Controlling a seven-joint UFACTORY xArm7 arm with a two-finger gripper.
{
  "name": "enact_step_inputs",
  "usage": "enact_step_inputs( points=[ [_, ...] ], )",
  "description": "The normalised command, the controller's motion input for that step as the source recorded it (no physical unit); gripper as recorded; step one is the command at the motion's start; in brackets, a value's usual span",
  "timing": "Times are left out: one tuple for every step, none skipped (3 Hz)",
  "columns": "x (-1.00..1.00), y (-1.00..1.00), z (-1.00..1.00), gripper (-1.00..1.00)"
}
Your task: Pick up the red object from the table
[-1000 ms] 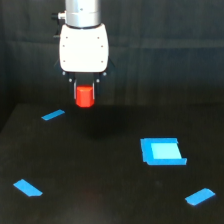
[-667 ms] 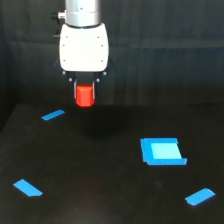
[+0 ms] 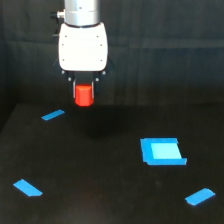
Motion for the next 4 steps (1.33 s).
enact_step_inputs(
  points=[
    [-0.04, 0.00, -0.02, -0.95],
    [-0.03, 0.03, 0.13, -0.89],
    [-0.04, -0.02, -0.03, -1.00],
    [0.05, -0.03, 0.01, -0.98]
  ],
)
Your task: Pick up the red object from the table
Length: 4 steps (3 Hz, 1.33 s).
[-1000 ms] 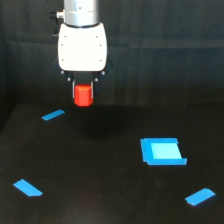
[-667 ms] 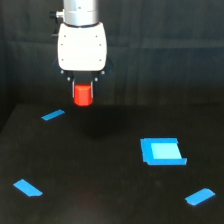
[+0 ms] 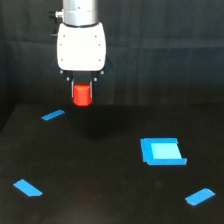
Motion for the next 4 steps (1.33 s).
enact_step_inputs(
  points=[
    [0.00, -0.06, 0.00, -0.93],
    [0.04, 0.02, -0.05, -0.99],
    [0.05, -0.06, 0.06, -1.00],
    [-0.01, 0.00, 0.00, -0.91]
  ],
)
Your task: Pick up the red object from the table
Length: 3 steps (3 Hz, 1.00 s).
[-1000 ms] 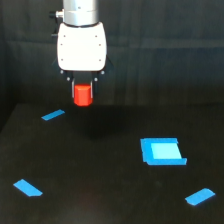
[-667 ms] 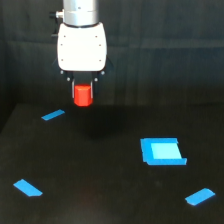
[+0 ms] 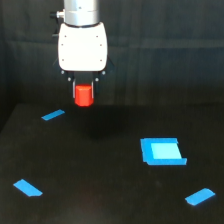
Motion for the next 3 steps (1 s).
enact_step_inputs(
  points=[
    [-0.03, 0.03, 0.08, -0.92],
    [-0.08, 0.06, 0.02, -1.00],
    [0.06, -0.06, 0.01, -0.89]
  ],
)
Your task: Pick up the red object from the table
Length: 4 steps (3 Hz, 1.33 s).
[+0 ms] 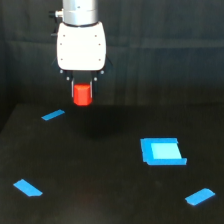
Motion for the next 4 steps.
enact_step_inputs(
  points=[
    [0.07, -0.07, -0.07, -0.93],
    [-0.02, -0.11, 0.03, -0.95],
    [0.02, -0.09, 0.06, -0.94],
    [-0.03, -0.02, 0.01, -0.96]
  ],
)
